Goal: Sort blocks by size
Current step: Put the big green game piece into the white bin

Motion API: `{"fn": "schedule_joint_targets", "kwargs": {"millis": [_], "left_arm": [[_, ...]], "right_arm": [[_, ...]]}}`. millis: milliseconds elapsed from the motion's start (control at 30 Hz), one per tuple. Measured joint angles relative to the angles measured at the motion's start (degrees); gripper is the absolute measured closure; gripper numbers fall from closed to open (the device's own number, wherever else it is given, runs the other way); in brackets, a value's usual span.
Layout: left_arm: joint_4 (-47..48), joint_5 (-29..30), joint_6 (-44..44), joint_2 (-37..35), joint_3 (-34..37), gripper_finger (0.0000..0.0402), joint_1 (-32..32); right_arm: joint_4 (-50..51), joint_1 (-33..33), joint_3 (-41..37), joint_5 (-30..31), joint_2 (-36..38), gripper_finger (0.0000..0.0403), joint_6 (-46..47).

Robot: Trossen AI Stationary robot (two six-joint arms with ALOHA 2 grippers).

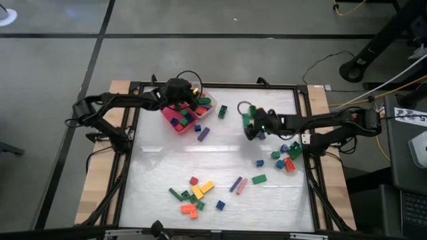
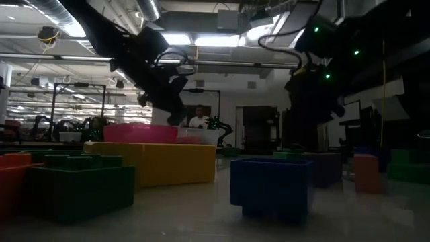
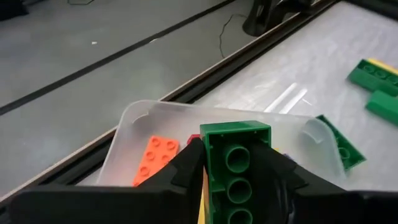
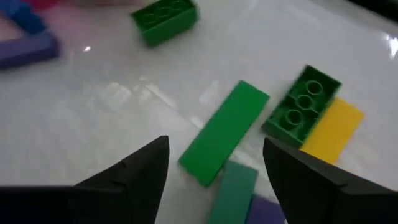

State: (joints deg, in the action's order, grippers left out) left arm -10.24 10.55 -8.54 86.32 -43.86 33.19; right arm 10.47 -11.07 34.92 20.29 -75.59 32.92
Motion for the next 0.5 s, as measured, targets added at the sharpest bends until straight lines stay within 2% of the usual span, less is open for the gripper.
{"fn": "schedule_joint_targets", "kwargs": {"millis": [133, 267, 400, 500], "left_arm": [[-1.1, 0.2, 0.0, 0.1, 0.0, 0.0304, 0.0], [-3.1, -0.2, 2.5, 0.0, 0.0, 0.0301, 0.0], [-1.6, -0.2, 3.1, 0.0, 0.0, 0.0273, 0.0], [-1.8, -0.3, 1.9, 0.3, 0.0, 0.0238, 0.0]], "right_arm": [[-0.2, -4.0, 0.0, -4.1, -1.5, 0.0142, 0.3], [-1.7, -4.4, 0.0, -6.4, -3.7, 0.0142, 0.3], [-4.4, -4.3, 0.0, -5.0, -5.0, 0.0142, 0.3], [-6.7, -4.4, 0.0, -0.1, -5.0, 0.0142, -0.1]]}}
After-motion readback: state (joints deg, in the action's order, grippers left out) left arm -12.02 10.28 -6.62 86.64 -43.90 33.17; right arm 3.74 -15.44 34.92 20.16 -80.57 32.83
